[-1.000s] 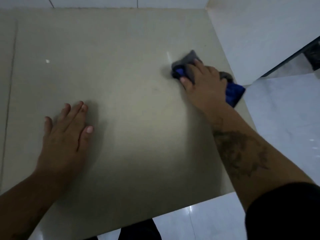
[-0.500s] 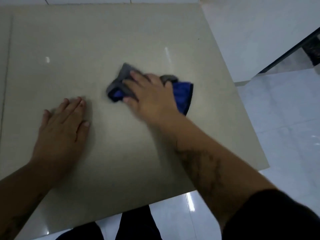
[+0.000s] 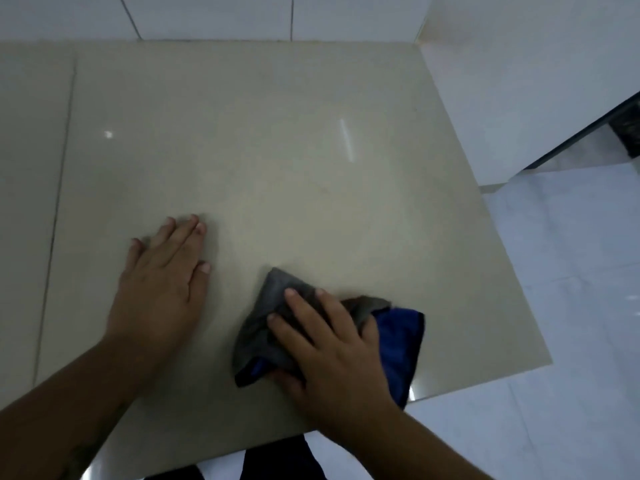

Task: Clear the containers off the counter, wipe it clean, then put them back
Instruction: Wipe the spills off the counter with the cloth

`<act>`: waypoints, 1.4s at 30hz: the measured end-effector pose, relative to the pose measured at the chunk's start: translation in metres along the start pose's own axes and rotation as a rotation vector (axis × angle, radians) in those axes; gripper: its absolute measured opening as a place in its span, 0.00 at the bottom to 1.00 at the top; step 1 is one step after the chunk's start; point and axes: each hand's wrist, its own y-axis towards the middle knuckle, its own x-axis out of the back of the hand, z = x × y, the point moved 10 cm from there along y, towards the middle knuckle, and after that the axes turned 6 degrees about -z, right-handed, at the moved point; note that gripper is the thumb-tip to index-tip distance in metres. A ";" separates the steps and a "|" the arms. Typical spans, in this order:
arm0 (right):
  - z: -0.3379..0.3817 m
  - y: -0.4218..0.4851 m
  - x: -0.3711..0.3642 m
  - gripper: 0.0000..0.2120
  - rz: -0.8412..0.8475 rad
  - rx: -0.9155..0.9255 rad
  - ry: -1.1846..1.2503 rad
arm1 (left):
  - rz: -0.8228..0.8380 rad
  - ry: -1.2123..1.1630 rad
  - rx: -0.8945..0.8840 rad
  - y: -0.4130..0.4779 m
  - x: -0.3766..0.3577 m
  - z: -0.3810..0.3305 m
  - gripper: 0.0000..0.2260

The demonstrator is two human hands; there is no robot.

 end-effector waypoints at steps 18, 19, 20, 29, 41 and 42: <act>-0.236 0.204 0.034 0.35 0.008 -0.231 0.000 | 0.042 -0.014 0.000 0.005 -0.005 0.001 0.25; -0.215 0.185 0.034 0.35 0.001 -0.203 -0.006 | 0.042 -0.013 0.000 0.005 -0.005 0.000 0.25; -0.193 0.162 0.034 0.34 -0.010 -0.174 -0.011 | 0.039 -0.016 0.004 0.005 -0.004 0.000 0.25; 0.006 0.002 -0.001 0.24 -0.011 0.030 0.074 | 0.016 -0.014 0.013 0.005 -0.002 0.001 0.26; -0.217 0.118 0.035 0.29 -0.062 -0.425 -0.170 | 0.006 -0.034 -0.006 0.002 0.003 -0.001 0.25; -0.206 0.091 0.039 0.29 -0.080 -0.425 -0.179 | 0.012 -0.067 -0.008 0.002 0.003 -0.001 0.25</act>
